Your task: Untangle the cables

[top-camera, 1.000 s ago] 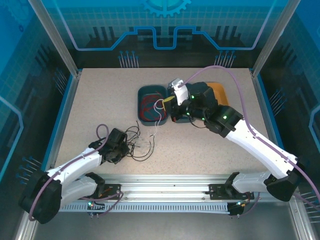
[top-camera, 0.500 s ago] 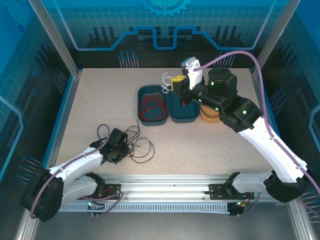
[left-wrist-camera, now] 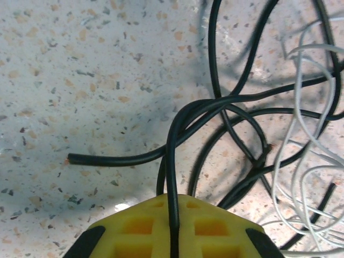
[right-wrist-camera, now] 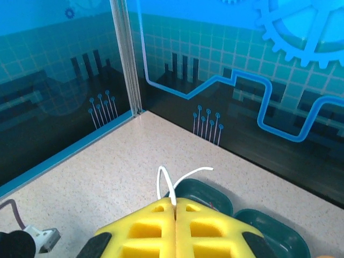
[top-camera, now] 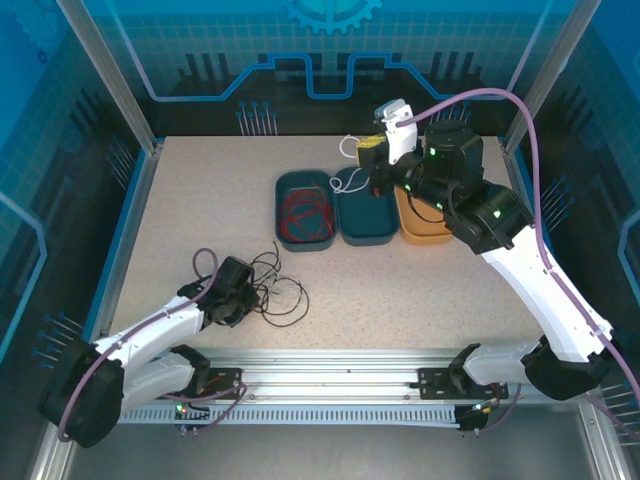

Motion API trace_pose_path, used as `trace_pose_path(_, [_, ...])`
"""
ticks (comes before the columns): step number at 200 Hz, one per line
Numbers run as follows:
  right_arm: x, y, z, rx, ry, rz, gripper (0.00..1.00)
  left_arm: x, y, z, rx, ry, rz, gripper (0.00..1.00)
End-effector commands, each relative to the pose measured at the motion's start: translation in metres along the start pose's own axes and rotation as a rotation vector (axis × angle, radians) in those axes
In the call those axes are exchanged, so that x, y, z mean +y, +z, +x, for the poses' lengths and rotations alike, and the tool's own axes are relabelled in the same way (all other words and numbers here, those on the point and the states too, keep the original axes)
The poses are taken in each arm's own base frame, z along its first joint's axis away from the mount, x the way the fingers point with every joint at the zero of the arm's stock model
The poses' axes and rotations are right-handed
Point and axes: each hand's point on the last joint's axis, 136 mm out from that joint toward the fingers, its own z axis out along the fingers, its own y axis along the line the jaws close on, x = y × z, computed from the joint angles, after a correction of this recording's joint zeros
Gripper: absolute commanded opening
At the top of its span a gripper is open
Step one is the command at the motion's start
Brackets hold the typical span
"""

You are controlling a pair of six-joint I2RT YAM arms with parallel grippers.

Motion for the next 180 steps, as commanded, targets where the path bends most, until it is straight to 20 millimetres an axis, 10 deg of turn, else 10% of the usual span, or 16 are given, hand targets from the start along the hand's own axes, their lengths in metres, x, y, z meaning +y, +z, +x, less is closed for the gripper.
trace_pose_path(1, [-0.014,0.005,0.005,0.030,0.025,0.042,0.00,0.001,-0.003,-0.001,-0.009,-0.017,0.020,0.12])
trace_pose_path(180, [-0.135,0.130,0.195,0.576,0.317,0.244,0.11,-0.002,-0.021,-0.007,-0.045,-0.029,0.067,0.57])
